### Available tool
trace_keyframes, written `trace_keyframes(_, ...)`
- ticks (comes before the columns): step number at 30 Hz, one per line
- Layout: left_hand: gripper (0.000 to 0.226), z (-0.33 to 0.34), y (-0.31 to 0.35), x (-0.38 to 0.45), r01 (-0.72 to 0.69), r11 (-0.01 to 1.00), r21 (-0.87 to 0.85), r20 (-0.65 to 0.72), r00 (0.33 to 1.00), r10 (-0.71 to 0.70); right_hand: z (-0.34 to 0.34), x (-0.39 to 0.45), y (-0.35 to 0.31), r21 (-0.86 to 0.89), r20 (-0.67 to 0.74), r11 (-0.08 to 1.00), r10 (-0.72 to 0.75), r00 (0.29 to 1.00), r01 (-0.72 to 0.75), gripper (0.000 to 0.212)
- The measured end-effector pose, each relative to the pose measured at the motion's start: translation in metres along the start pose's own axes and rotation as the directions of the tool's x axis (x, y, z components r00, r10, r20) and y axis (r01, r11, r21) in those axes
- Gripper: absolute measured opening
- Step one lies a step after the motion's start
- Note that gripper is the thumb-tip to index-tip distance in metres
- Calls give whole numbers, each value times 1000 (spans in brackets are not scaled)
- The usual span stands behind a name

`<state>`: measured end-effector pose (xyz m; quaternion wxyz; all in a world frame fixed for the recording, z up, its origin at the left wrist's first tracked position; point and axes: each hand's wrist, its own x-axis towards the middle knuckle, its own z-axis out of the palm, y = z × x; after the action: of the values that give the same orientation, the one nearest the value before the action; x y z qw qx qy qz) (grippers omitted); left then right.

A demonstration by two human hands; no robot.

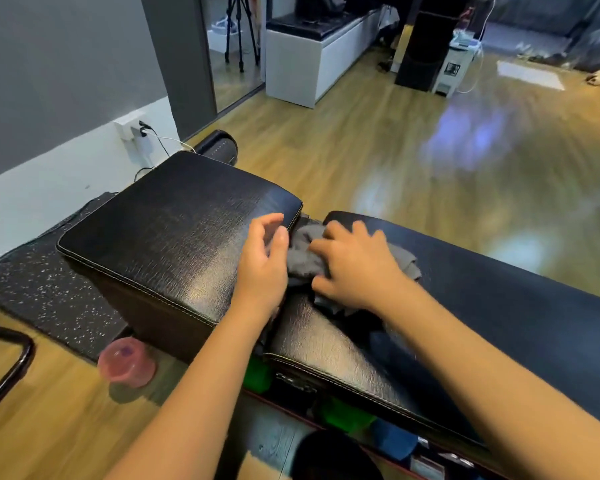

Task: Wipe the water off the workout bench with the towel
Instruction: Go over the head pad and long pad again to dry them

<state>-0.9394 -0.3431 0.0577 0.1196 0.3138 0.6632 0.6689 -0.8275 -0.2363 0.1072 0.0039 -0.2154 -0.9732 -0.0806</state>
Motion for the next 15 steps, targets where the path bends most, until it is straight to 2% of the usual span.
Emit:
trace_keyframes(2,31,-8,5,12,-7,1000,29,-19,1000,7,-3,-23,-29,-9,-34,989,-147,989,147,48)
trace_keyframes(4,29,-15,6,20,-1,998,59,10,1000,0,-2,-31,-46,6,-25,978,-207,978,207,47)
trace_keyframes(6,31,-23,7,23,9,998,69,22,1000,-10,-3,-23,-46,106,18,982,-158,987,155,47)
trace_keyframes(8,35,-35,9,25,-5,998,61,-21,1000,6,-6,-12,-38,335,63,942,-56,996,32,48)
trace_keyframes(11,31,-57,11,29,-22,997,75,-151,988,33,-13,4,-23,722,58,684,91,994,-105,32)
trace_keyframes(13,24,-69,11,31,14,999,35,-207,978,-6,-18,15,-19,842,11,533,132,991,-81,15)
trace_keyframes(15,19,-75,5,35,125,989,-79,-193,972,-138,-29,29,-24,940,-18,337,185,983,-46,7)
